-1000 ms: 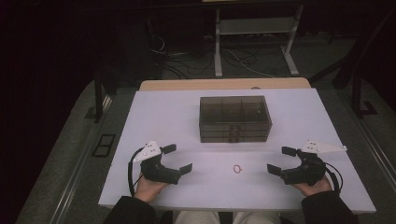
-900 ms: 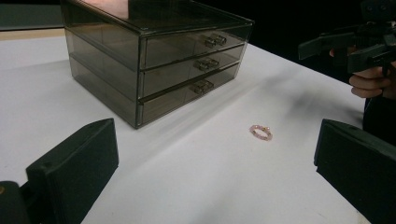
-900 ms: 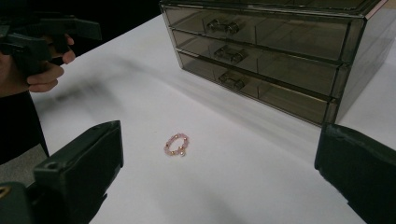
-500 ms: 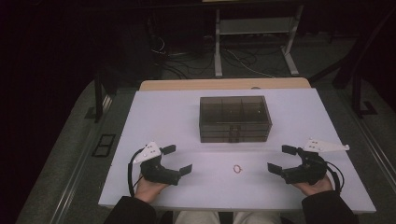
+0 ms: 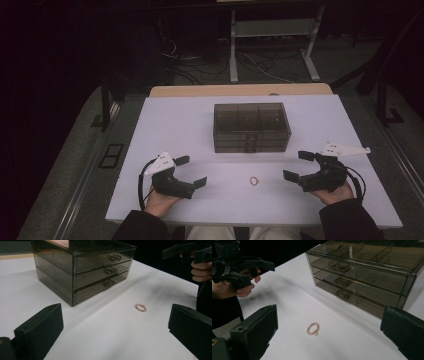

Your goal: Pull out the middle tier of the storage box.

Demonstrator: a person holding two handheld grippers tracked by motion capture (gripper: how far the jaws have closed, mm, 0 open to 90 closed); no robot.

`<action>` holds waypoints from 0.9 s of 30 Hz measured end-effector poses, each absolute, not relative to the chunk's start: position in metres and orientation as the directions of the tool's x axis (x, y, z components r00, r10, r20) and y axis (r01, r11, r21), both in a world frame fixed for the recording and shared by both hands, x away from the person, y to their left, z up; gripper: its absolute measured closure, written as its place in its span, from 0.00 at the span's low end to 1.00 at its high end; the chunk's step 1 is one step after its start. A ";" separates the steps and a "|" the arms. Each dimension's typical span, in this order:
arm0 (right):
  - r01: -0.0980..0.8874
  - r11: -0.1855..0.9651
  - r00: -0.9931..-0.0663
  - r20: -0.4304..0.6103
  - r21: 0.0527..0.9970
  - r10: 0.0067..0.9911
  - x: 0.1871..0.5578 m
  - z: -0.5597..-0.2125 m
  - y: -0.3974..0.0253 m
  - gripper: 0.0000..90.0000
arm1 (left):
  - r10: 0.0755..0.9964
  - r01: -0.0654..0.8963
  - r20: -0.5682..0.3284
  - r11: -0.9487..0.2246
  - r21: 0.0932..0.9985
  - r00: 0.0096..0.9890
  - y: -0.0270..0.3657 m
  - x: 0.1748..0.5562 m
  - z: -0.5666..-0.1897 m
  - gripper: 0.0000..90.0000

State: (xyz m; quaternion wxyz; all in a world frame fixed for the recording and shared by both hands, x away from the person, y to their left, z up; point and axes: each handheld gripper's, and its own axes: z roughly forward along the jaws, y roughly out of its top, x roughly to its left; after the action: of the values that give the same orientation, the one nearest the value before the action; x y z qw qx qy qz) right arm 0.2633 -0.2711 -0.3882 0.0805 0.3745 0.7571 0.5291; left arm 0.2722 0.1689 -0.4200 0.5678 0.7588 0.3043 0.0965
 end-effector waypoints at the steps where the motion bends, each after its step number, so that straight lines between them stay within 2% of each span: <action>1: 0.484 0.162 -0.707 0.275 0.860 0.651 0.264 -0.388 -0.270 0.01 | 0.571 0.352 -0.199 -0.171 0.920 0.796 0.169 0.272 -0.420 0.00; 27: 0.538 0.157 -0.699 0.333 0.828 0.633 0.282 -0.386 -0.249 0.01 | 0.571 0.349 -0.196 -0.171 0.921 0.797 0.169 0.271 -0.420 0.00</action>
State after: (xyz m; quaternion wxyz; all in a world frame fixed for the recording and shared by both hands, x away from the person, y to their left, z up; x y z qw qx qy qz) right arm 0.2820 -0.2493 -0.3857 0.0456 0.3855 0.7594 0.5221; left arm 0.2706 0.1694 -0.4196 0.5679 0.7589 0.3033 0.0976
